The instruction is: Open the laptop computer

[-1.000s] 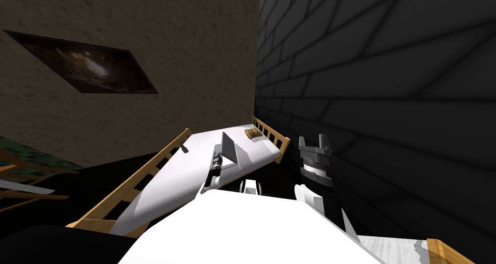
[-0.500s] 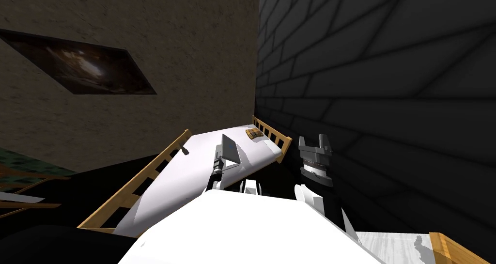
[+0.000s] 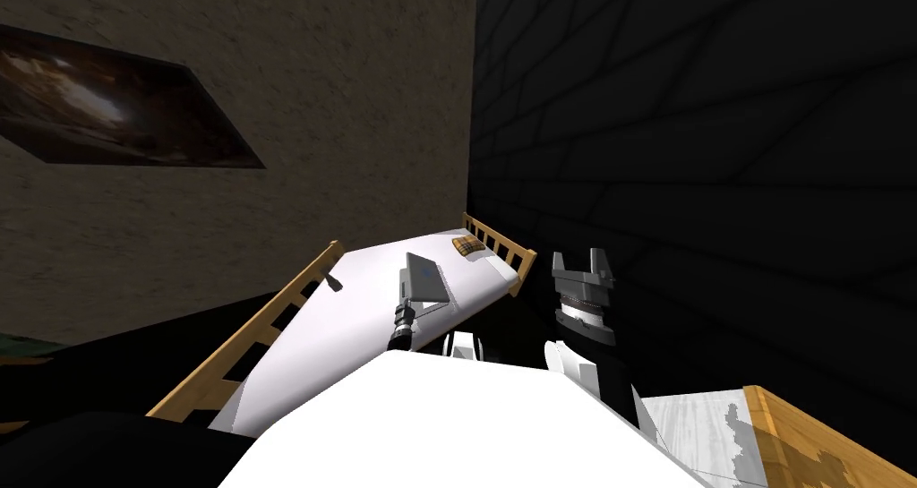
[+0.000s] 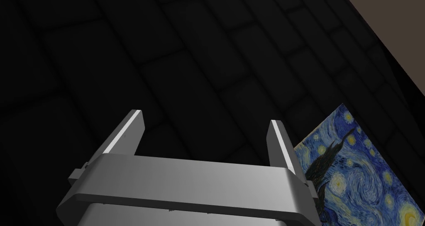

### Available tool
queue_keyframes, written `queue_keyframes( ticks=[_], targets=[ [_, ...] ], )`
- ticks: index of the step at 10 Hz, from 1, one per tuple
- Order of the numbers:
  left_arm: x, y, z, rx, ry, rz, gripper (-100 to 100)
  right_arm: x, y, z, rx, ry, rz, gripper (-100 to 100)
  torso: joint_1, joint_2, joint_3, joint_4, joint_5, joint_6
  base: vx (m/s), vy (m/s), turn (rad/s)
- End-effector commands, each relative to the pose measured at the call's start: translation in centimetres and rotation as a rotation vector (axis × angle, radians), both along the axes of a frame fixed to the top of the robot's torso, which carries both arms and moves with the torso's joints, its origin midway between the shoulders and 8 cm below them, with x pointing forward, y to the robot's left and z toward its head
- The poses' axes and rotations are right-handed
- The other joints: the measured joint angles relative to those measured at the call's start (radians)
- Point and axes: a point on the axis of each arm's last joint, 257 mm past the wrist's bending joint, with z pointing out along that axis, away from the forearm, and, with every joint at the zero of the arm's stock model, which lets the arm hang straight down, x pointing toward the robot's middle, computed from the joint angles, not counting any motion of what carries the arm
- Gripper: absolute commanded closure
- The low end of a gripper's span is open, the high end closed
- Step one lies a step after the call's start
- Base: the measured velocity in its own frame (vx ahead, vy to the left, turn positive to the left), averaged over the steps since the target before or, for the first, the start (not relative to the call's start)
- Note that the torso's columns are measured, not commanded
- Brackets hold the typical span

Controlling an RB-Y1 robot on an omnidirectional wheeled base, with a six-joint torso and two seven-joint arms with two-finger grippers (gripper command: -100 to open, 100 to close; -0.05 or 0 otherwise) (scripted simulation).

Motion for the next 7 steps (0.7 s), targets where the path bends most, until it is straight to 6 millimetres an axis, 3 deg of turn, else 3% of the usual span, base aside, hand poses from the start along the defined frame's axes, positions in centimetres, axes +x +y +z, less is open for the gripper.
queue_keyframes(
  ticks=[1, 2, 6, 7],
  targets=[
    [-0.5, -0.4, -0.5, -0.016, -0.002, 0.003, 100, 0.0, 0.0, 0.0, 0.000, 0.000, 0.000, 0, 0.002, 0.002, 0.001, 0.002, -0.001, -0.002, 0.000, 0.000, 0.000],
    [0.3, -0.3, -0.2, -0.019, -0.002, -0.001, -100, 0.0, 0.0, 0.0, 0.000, 0.000, 0.000, 0, 0.004, 0.003, 0.002, 0.003, -0.002, -0.003, -0.020, -0.008, 0.047],
    [3.5, 0.2, 2.0, -0.018, -0.007, -0.021, -100, 0.0, 0.0, 0.0, 0.000, 0.000, 0.000, 0, 0.005, 0.005, 0.003, 0.003, -0.002, -0.003, -0.061, -0.033, 0.059],
    [3.5, 0.1, 1.8, -0.021, -0.001, -0.023, -100, 0.0, 0.0, 0.0, 0.000, 0.000, 0.000, 0, 0.005, 0.005, 0.003, 0.003, -0.002, -0.003, -0.039, -0.020, 0.019]
  ],
)
